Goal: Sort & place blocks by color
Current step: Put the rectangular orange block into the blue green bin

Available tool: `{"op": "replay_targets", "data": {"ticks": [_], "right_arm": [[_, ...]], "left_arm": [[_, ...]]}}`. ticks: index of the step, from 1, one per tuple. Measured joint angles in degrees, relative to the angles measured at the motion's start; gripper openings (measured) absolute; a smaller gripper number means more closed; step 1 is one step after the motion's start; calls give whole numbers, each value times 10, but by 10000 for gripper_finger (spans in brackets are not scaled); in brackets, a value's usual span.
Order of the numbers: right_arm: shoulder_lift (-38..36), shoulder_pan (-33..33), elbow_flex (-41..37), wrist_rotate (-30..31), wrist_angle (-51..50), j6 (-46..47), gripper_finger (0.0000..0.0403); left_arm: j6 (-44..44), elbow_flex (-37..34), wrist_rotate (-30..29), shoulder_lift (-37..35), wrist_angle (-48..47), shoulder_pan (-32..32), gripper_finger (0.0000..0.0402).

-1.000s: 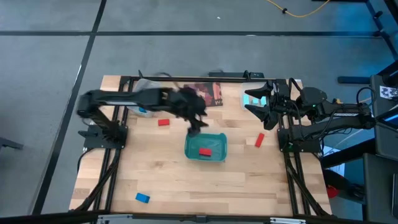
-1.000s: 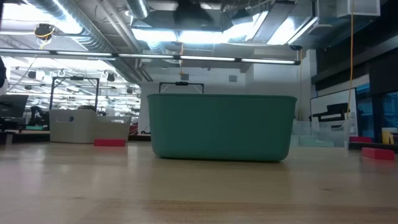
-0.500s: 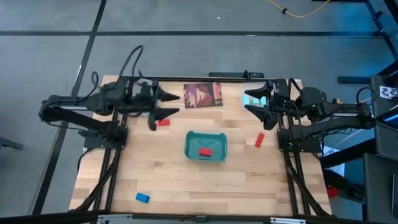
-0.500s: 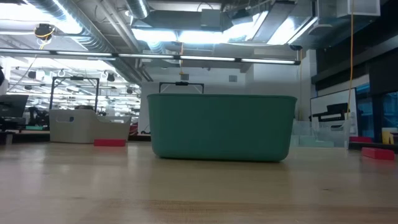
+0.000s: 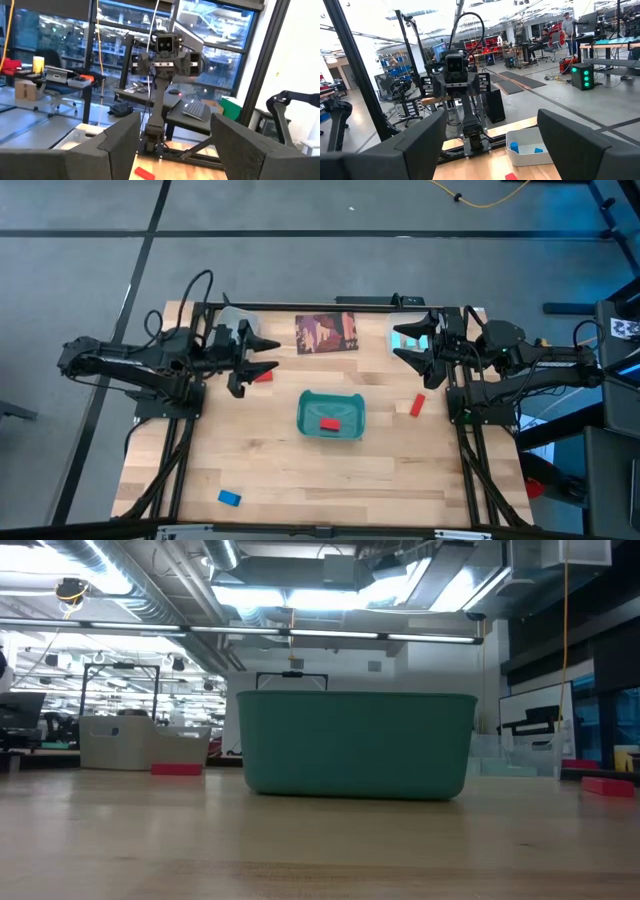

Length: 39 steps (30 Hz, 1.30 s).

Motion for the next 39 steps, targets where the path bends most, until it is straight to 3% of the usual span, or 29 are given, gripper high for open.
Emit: {"op": "replay_targets", "data": {"ticks": [9,16,22,26,31,34,39], "right_arm": [[0,0,0,0,0,6,316],[3,0,1,45,-24,118,316],[20,0,1,79,-247,350,316],[55,0,1,-4,-448,518,316],[118,11,0,-82,-653,630,316],[153,18,0,-86,-712,671,316],[207,35,0,-85,-720,708,316]], "left_arm": [[0,0,-2,0,-2,0,234],[0,0,-2,0,-3,0,234],[0,0,-2,0,-3,0,234],[0,0,-2,0,-3,0,234],[0,0,-5,0,-3,0,234],[0,0,-12,0,-3,0,234],[1,0,-19,0,-3,0,234]]}}
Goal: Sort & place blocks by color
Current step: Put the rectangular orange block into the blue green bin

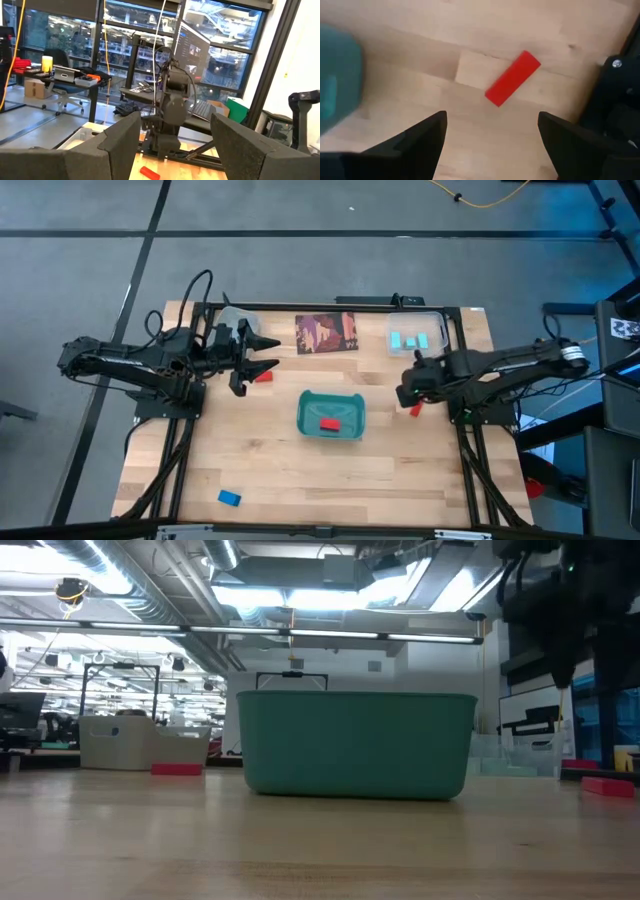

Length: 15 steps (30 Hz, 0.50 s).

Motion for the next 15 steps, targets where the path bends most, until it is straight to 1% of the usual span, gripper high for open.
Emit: {"op": "replay_targets", "data": {"ticks": [2,5,7,9,12,15], "right_arm": [[21,6,-7,2,4,1,316],[37,13,-49,-9,9,32,316],[36,15,-83,-32,44,65,316],[28,15,-110,-34,97,93,316],[26,15,-134,-12,157,121,316],[29,15,-145,15,148,152,316]], "left_arm": [[0,0,0,0,0,0,234],[0,0,0,0,0,0,234],[0,0,0,0,0,0,234],[0,0,0,0,0,0,234],[0,0,0,0,0,0,234],[0,0,0,0,0,0,234]]}}
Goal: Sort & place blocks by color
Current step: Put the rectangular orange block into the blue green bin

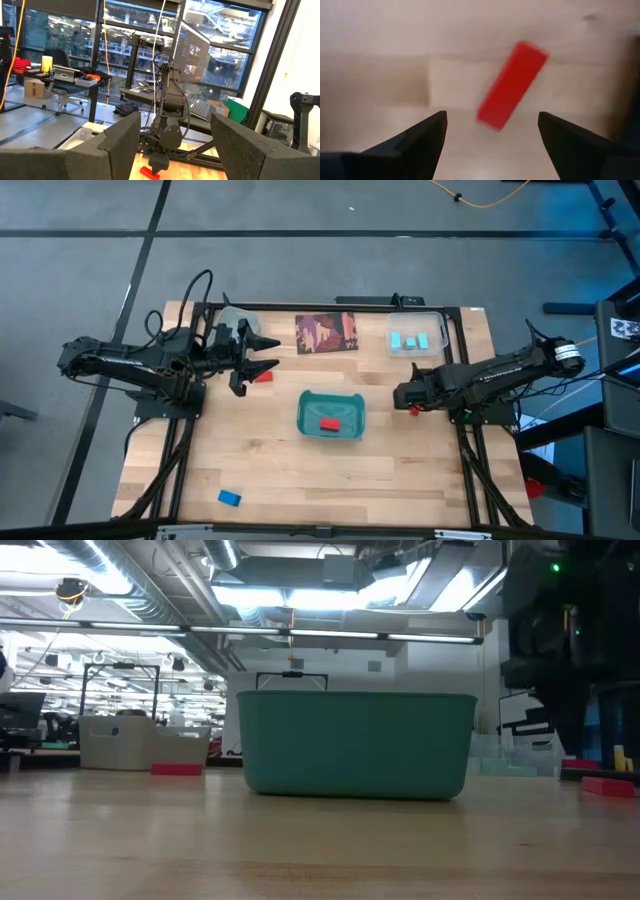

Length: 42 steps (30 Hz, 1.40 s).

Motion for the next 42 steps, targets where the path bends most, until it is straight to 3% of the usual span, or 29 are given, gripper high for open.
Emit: {"op": "replay_targets", "data": {"ticks": [6,15,34,42], "right_arm": [[0,0,-35,54,10,73,316],[0,0,-91,61,78,105,311],[0,0,-116,55,79,130,119],[2,0,-103,67,84,101,110]], "left_arm": [[0,0,0,0,0,0,234],[0,0,-12,0,0,0,234],[0,0,-17,0,0,0,234],[-1,0,-17,0,0,0,234]]}}
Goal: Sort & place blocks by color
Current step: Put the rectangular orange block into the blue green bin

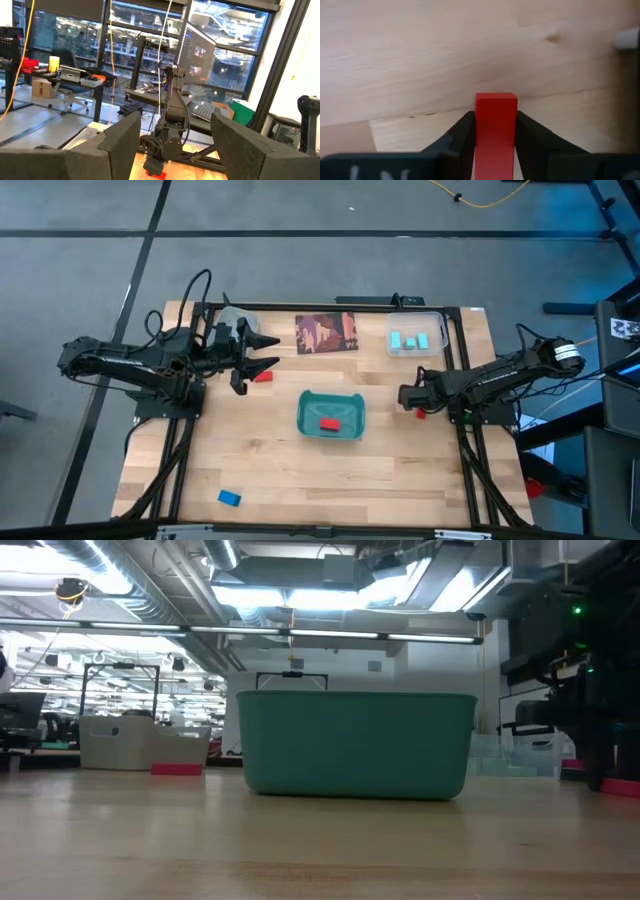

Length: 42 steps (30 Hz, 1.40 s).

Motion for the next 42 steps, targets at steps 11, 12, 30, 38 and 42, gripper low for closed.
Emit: {"op": "replay_targets", "data": {"ticks": [11,12,30,38,42], "right_arm": [[-25,0,40,50,32,-147,111],[-33,0,51,61,49,-186,111],[-52,0,87,-5,707,-655,111],[-49,-5,122,-16,812,-761,111],[-50,-5,182,-28,753,-826,111]], "left_arm": [[0,0,0,0,0,0,234],[0,0,0,0,0,0,234],[-30,0,0,0,3,0,234],[-72,0,0,0,3,0,234],[-96,0,4,0,3,0,234]]}}
